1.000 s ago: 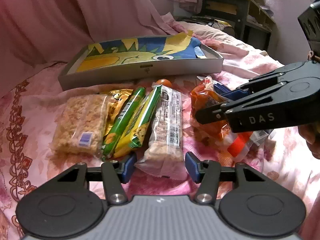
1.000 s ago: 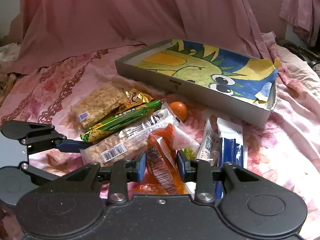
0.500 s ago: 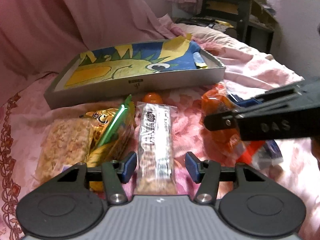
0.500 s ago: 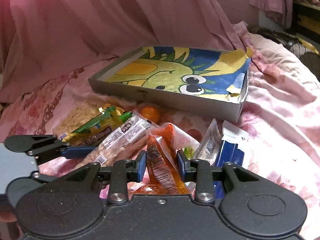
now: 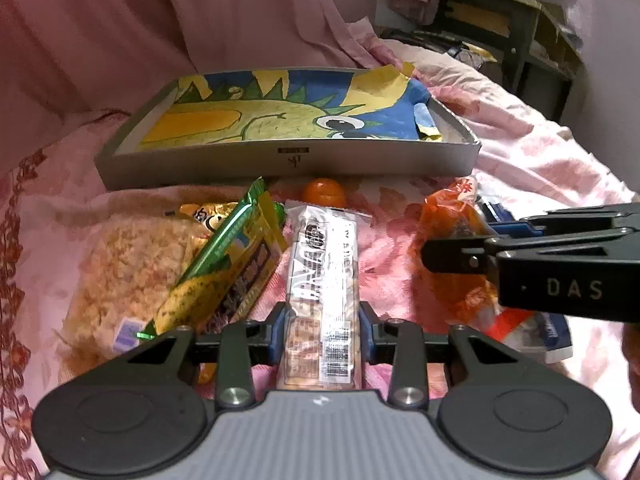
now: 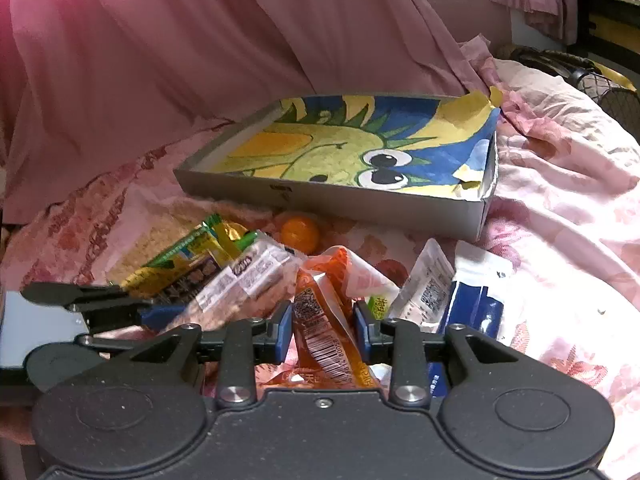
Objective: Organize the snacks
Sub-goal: 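Close the left tool on the clear bar while the right tool grips the orange bag, then carry both snacks over the tray and open both tools to drop them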
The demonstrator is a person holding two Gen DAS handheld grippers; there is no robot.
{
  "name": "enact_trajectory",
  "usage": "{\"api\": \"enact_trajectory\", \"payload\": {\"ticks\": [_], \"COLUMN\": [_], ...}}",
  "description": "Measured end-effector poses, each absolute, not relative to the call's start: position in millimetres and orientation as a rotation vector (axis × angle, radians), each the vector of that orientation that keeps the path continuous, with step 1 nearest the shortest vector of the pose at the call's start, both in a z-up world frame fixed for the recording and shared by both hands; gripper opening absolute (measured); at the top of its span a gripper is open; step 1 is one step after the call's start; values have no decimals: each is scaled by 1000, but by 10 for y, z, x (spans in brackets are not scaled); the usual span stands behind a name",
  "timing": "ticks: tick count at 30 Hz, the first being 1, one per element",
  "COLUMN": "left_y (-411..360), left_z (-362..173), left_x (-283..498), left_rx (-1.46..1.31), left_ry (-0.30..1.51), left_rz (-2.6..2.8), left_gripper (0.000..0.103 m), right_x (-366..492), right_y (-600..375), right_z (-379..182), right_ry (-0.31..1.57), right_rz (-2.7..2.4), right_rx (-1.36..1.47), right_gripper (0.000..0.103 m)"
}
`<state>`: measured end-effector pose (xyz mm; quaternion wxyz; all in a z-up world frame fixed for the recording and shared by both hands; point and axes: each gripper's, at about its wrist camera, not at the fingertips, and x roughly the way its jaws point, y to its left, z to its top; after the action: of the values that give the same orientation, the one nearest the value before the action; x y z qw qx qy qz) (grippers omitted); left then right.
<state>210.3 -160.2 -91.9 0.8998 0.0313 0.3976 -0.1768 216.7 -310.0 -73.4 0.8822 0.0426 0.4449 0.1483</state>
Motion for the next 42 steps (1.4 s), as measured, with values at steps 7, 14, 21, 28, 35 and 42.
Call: {"api": "enact_trajectory", "payload": {"ticks": [7,14,21,28,35,42], "left_y": [-1513,-1480,-1559,-1779,-1972,-2061], "left_z": [-735,-419,-123,-21,-150,-415], "left_x": [2013,2088,2573,3119,3582,3853], "left_rx": [-8,-58,-77,-100,-132,-136], "left_ry": [781,676,594,565,593,673], "left_rz": [-371,-341,-319,-332,-317,-284], "left_gripper": [39,39,39,39,39,39], "right_x": [2109,2095,2379,2802,3104,3218], "right_y": [-3124,-3220,-3354,-3560,-3682,-3634], "right_z": [-582,-400,-316,-360,-582,-760], "right_ry": [814,640,497,421,425,491], "right_rz": [310,267,158,54,17,21], "right_rx": [106,152,208,305,346,255], "right_gripper": [33,34,34,34,34,34]}}
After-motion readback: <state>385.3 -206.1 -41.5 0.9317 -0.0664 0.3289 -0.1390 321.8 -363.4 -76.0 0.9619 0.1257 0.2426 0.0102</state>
